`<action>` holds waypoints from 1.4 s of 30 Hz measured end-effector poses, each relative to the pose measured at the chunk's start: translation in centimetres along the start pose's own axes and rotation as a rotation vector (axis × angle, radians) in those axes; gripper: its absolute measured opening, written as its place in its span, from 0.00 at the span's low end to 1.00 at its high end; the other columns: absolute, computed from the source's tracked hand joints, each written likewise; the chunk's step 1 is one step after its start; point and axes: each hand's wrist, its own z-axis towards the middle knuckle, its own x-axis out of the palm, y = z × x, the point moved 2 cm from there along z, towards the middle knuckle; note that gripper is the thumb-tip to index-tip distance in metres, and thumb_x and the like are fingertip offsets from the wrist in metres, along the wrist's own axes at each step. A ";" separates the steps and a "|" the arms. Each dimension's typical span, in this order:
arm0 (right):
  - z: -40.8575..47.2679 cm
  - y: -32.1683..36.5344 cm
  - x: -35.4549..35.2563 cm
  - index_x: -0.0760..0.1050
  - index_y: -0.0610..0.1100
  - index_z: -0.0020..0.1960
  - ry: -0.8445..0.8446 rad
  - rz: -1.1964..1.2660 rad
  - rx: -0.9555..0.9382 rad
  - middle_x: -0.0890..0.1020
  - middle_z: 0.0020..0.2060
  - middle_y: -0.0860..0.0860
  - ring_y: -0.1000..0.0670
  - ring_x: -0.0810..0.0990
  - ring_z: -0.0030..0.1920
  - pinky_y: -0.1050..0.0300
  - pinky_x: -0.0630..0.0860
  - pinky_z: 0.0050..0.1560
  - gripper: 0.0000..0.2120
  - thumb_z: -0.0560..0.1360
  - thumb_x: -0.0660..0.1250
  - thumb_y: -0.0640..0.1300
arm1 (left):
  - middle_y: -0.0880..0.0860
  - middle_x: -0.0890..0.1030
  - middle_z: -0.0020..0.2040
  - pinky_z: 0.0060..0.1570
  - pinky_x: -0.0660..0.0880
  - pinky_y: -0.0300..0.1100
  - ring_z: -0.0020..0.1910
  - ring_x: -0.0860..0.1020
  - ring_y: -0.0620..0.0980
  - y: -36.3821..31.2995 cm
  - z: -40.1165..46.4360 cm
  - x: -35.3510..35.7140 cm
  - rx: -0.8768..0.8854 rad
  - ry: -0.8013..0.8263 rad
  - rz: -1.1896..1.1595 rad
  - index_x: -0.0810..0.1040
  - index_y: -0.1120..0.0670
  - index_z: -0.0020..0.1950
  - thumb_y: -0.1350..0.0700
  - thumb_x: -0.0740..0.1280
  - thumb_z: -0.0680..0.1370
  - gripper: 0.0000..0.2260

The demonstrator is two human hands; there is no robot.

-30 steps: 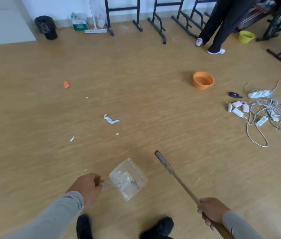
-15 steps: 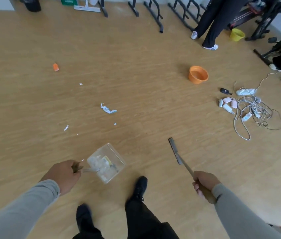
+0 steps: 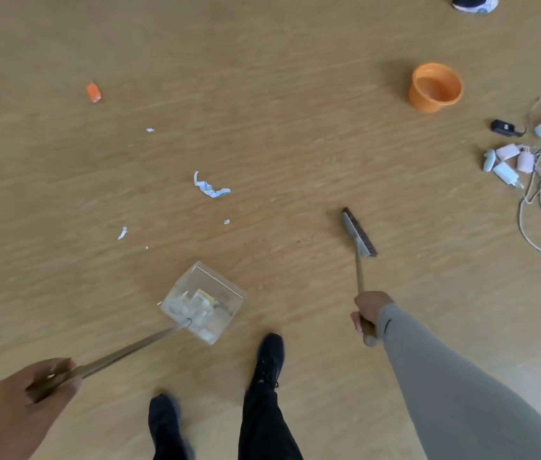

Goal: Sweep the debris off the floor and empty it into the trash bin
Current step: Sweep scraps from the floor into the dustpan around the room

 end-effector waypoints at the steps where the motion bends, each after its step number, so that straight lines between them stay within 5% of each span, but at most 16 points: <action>1: -0.4 -0.5 1.7 0.72 0.35 0.57 0.046 -0.118 -0.042 0.79 0.40 0.42 0.48 0.75 0.36 0.56 0.83 0.43 0.08 0.82 0.56 0.36 | 0.45 0.82 0.45 0.48 0.77 0.52 0.46 0.81 0.53 0.5 0.5 0.3 -0.001 0.006 -0.031 0.80 0.40 0.57 0.28 0.69 0.61 0.29; 5: -4.7 -2.9 7.4 0.71 0.32 0.67 0.147 -0.314 -0.076 0.71 0.34 0.50 0.52 0.73 0.33 0.55 0.79 0.42 0.18 0.81 0.54 0.38 | 0.50 0.82 0.44 0.51 0.79 0.56 0.45 0.81 0.53 0.8 0.6 -1.0 -0.025 -0.006 -0.092 0.79 0.44 0.52 0.32 0.71 0.63 0.24; 9: -11.3 -4.0 12.3 0.69 0.38 0.72 0.188 -0.339 -0.107 0.73 0.35 0.52 0.52 0.75 0.32 0.58 0.77 0.35 0.21 0.80 0.56 0.41 | 0.57 0.81 0.54 0.58 0.75 0.53 0.55 0.80 0.59 0.7 -0.8 -4.6 -0.017 0.029 -0.065 0.77 0.48 0.58 0.51 0.71 0.76 0.12; 13: -17.3 -4.2 18.3 0.71 0.40 0.71 0.252 -0.399 -0.108 0.74 0.34 0.51 0.51 0.76 0.32 0.57 0.78 0.35 0.21 0.80 0.56 0.42 | 0.51 0.85 0.45 0.50 0.76 0.55 0.46 0.81 0.57 6.3 -1.8 -8.1 -0.046 -0.093 -0.065 0.83 0.44 0.48 0.43 0.76 0.69 0.10; 15: -19.7 -4.4 21.4 0.73 0.40 0.70 0.284 -0.406 -0.099 0.75 0.35 0.50 0.49 0.76 0.32 0.55 0.78 0.35 0.21 0.78 0.58 0.42 | 0.49 0.85 0.42 0.46 0.76 0.51 0.42 0.80 0.55 7.4 -3.3 -10.3 -0.033 -0.125 -0.039 0.82 0.43 0.44 0.48 0.76 0.72 0.05; 21: -24.4 -2.5 23.9 0.73 0.36 0.64 0.343 -0.419 -0.109 0.73 0.29 0.46 0.50 0.70 0.23 0.58 0.71 0.23 0.14 0.81 0.58 0.38 | 0.51 0.84 0.44 0.45 0.75 0.49 0.44 0.80 0.54 15.6 -4.4 -16.4 -0.055 -0.151 -0.022 0.82 0.45 0.48 0.50 0.75 0.74 0.05; 24: -26.4 -0.8 23.9 0.71 0.45 0.60 0.276 -0.423 -0.117 0.72 0.30 0.45 0.50 0.67 0.23 0.58 0.69 0.23 0.09 0.82 0.57 0.39 | 0.49 0.84 0.46 0.42 0.75 0.46 0.44 0.80 0.52 19.2 -4.0 -18.0 -0.071 -0.148 0.007 0.81 0.48 0.52 0.48 0.74 0.75 0.08; 34: -24.3 7.8 35.8 0.68 0.48 0.71 0.223 -1.279 -0.304 0.78 0.47 0.48 0.49 0.74 0.33 0.58 0.73 0.32 0.21 0.80 0.55 0.37 | 0.47 0.81 0.44 0.41 0.72 0.41 0.40 0.78 0.48 21.6 -1.7 -18.6 -0.076 -0.065 0.176 0.80 0.47 0.59 0.47 0.69 0.77 0.12; 40: -25.4 5.2 30.2 0.59 0.57 0.77 0.048 -1.516 -0.255 0.77 0.43 0.53 0.51 0.79 0.39 0.57 0.78 0.40 0.35 0.75 0.58 0.33 | 0.46 0.81 0.43 0.39 0.74 0.40 0.39 0.79 0.47 21.5 -1.5 -18.1 -0.034 -0.024 0.211 0.79 0.46 0.59 0.46 0.67 0.78 0.11; 42: -25.8 4.4 27.4 0.61 0.61 0.75 0.030 -1.466 -0.250 0.77 0.44 0.55 0.51 0.80 0.41 0.58 0.78 0.38 0.31 0.76 0.56 0.37 | 0.47 0.81 0.44 0.40 0.72 0.40 0.41 0.78 0.47 21.1 -1.5 -17.8 -0.010 -0.010 0.221 0.79 0.46 0.60 0.46 0.67 0.79 0.11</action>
